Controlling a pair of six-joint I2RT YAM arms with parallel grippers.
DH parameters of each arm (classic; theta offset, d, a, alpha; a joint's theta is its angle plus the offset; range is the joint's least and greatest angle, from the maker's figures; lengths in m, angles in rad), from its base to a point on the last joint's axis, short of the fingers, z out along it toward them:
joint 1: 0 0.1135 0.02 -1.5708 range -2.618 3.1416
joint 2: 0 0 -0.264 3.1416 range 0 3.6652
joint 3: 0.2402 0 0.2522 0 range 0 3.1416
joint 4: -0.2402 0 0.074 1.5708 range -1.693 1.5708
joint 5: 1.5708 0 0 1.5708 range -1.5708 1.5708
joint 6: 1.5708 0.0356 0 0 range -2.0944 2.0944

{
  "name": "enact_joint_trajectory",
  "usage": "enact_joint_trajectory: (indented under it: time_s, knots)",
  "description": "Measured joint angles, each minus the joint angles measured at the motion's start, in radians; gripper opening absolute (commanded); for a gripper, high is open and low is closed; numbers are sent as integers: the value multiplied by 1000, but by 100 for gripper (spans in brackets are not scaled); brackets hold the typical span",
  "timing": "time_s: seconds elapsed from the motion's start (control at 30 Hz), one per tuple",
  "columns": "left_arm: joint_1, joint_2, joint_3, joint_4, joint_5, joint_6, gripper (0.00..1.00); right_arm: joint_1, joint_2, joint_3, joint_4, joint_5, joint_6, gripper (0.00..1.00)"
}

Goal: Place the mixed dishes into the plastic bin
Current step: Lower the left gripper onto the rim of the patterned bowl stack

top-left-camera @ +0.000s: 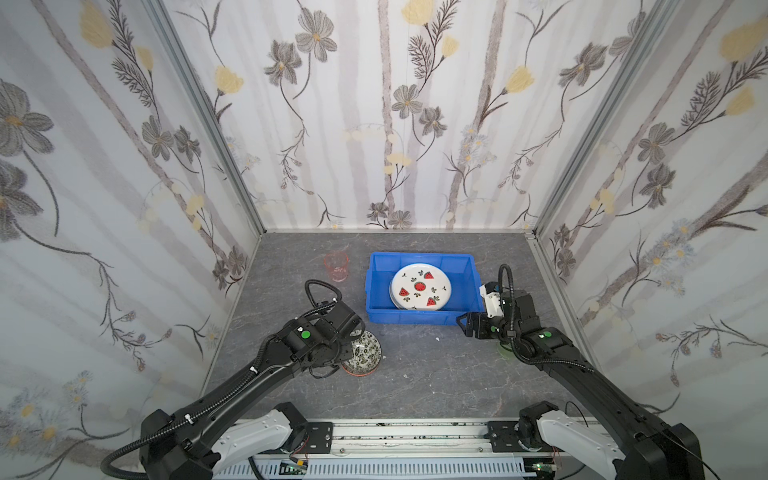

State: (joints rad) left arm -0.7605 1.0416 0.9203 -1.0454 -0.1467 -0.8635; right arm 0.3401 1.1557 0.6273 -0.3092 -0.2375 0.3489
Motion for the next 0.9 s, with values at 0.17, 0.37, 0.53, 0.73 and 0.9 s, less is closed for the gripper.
enact_joint_trajectory:
  time_s: [0.17,0.37,0.53,0.73,0.9]
  knots:
    - [0,12,5,-5,0,4,30,0,0,-6,0,0,10,86]
    - [0,18,5,-6,0,3,25,0,0,-6,0,-2,9,86]
    - [0,32,12,-5,0,3,22,0,6,-6,0,-4,9,86]
    - [-2,39,13,-4,0,0,15,0,15,-6,0,-8,9,86]
    - [-2,39,13,-1,1,0,11,0,20,-6,0,-17,9,86]
